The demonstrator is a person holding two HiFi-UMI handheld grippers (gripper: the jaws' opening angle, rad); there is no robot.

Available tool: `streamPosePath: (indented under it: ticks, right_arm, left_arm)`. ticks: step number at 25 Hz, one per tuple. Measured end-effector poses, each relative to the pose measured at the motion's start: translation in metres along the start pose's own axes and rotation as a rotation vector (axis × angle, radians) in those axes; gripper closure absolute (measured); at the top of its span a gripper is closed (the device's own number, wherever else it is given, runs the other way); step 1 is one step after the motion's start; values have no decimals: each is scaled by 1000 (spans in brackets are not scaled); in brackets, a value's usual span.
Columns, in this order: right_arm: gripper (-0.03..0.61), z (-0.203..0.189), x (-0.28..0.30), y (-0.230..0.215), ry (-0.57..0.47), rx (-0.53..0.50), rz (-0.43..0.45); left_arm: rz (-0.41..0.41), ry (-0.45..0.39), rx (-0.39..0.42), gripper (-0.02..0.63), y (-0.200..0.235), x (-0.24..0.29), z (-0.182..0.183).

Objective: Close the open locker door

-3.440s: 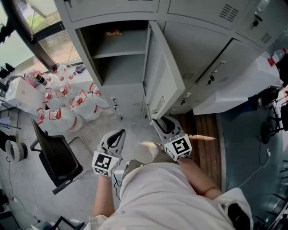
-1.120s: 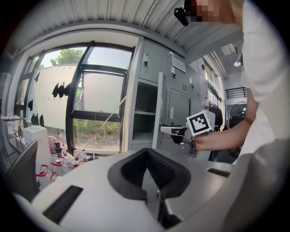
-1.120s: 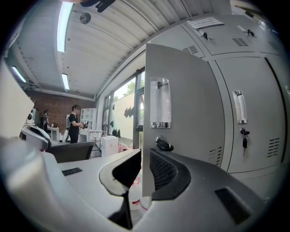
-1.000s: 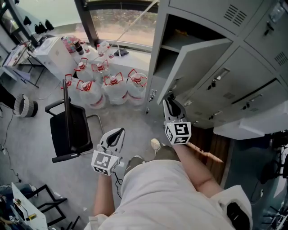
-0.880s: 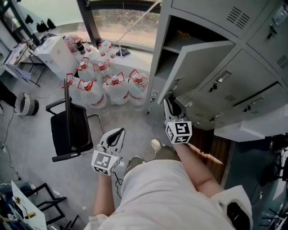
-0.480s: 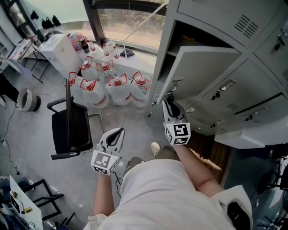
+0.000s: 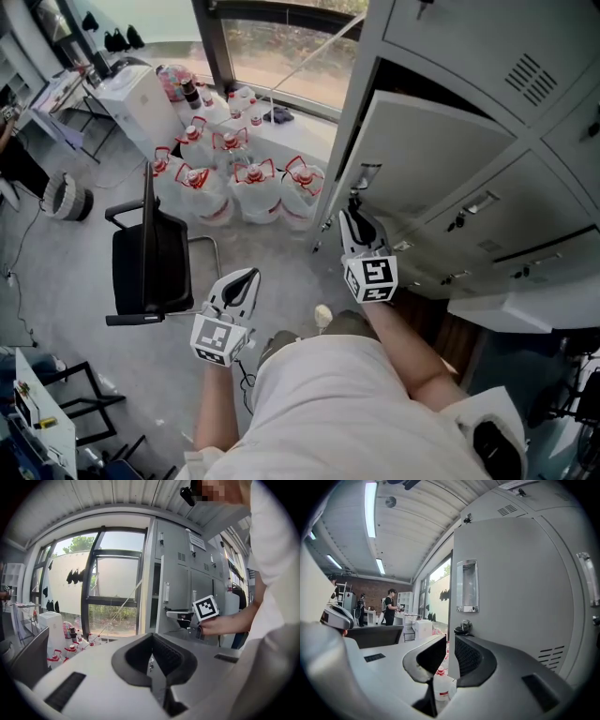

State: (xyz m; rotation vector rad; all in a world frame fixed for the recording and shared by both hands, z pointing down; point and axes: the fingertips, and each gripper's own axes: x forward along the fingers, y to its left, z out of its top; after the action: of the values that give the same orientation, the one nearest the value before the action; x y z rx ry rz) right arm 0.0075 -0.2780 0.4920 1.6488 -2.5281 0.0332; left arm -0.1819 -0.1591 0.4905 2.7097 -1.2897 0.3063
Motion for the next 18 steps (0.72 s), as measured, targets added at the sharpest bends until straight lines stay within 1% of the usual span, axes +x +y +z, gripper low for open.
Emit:
streamPosePath:
  ticks: [9,18]
  right_arm:
    - [508,1,22,-34,-3,-2,14]
    - [506,1,38,-62,11,7,5]
  left_arm:
    - [55,9,-15,611,1,18,0]
    - [78,8,-24,611,1,35,5]
